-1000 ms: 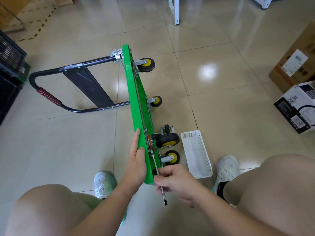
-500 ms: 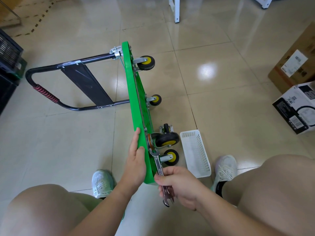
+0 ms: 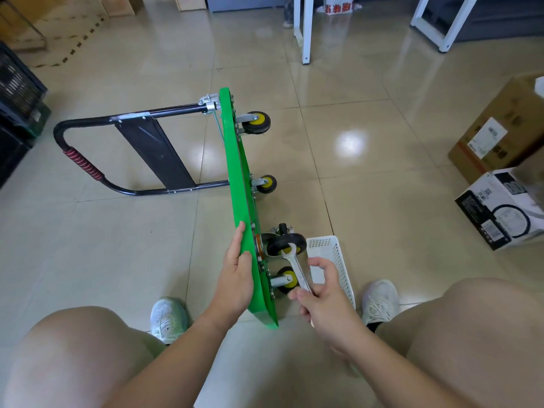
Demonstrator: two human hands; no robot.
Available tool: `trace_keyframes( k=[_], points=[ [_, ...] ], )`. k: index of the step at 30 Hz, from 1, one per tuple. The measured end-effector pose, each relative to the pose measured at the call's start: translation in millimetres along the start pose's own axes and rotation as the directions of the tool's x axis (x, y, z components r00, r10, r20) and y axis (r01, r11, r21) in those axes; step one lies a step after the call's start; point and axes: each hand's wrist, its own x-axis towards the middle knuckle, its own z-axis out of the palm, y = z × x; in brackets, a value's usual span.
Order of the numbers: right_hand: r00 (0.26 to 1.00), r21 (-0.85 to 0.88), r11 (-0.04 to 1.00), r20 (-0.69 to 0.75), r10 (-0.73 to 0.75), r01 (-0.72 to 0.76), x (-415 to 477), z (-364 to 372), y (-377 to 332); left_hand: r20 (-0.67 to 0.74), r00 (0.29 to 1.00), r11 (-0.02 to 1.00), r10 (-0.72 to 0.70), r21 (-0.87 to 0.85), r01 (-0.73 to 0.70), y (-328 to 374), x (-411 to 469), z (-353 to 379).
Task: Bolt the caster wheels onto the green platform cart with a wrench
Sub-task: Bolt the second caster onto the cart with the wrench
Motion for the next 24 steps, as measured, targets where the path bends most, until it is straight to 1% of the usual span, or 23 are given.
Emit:
trace_keyframes(
  k=[1,3,5,6,7,9,10,11,13,14,15,16,17,18,20,22,24],
  points=[
    [1.000,0.042,0.999,0.010,-0.008,0.008,-1.8,-1.4,-2.2,0.002,1.000,1.000,0.002,-0.005,-0.002,0.7,-0.4,-0.4],
    [0.999,0.212,0.977,0.054,0.007,-0.018,-5.2,-5.2,-8.0,0.006,1.000,1.000,0.011,-0.016,-0.011,0.8,-0.3,-1.0],
    [0.992,0.388,0.918,0.120,0.042,-0.085,-7.7,-11.2,-13.7,0.009,1.000,1.000,0.016,-0.017,-0.016,-0.7,0.3,-1.2],
    [0.986,0.463,0.880,0.165,0.035,-0.109,-8.5,-15.3,-17.2,0.009,1.000,1.000,0.019,-0.018,-0.019,-1.3,0.8,-1.3],
    [0.977,0.530,0.840,0.215,0.002,-0.118,-8.9,-19.8,-20.5,0.008,1.000,0.999,0.024,-0.022,-0.023,-2.0,1.4,-1.4],
    [0.938,0.624,0.773,0.323,-0.127,-0.110,-10.8,-28.2,-27.3,0.004,1.000,0.999,0.026,-0.037,-0.026,-4.1,2.6,-1.2],
    [0.919,0.636,0.766,0.350,-0.181,-0.091,-11.6,-31.2,-31.0,0.005,1.000,0.999,0.028,-0.043,-0.027,-5.6,3.3,-0.8],
    [0.913,0.619,0.783,0.347,-0.213,-0.053,-10.2,-33.4,-32.9,0.008,1.000,0.999,0.030,-0.044,-0.029,-6.4,3.5,-0.3],
    [0.939,0.506,0.860,0.258,-0.229,0.071,-8.0,-34.5,-39.3,0.008,1.000,0.999,0.028,-0.046,-0.027,-7.2,3.9,0.5],
    [0.957,0.394,0.908,0.176,-0.230,0.146,-7.9,-33.2,-44.9,0.008,1.000,0.999,0.027,-0.046,-0.026,-7.6,4.4,0.8],
    [0.967,0.230,0.949,0.088,-0.239,0.213,-5.8,-32.9,-48.7,0.010,1.000,0.999,0.025,-0.046,-0.025,-8.1,5.1,0.8],
    [0.967,0.077,0.964,0.016,-0.255,0.253,-3.0,-33.2,-52.9,0.014,1.000,0.999,0.021,-0.049,-0.021,-8.7,6.1,0.7],
    [0.958,-0.061,0.958,-0.044,-0.283,0.280,1.5,-35.6,-54.0,0.020,1.000,0.999,0.017,-0.051,-0.016,-9.4,7.0,0.3],
    [0.949,-0.151,0.943,-0.062,-0.308,0.296,5.8,-38.2,-57.7,0.027,1.000,0.999,0.015,-0.050,-0.013,-10.6,8.0,0.1],
    [0.934,-0.257,0.903,-0.001,-0.356,0.344,12.1,-40.8,-68.0,0.031,0.999,0.998,0.015,-0.059,-0.013,-11.6,9.3,-1.0],
    [0.919,-0.369,0.844,0.098,-0.381,0.389,16.8,-40.4,-75.7,0.029,0.999,0.997,0.019,-0.071,-0.016,-12.0,9.4,-1.1],
    [0.902,-0.433,0.792,0.182,-0.391,0.431,21.6,-37.6,-82.0,0.028,0.999,0.997,0.032,-0.067,-0.030,-13.1,9.7,-0.7]
  ],
)
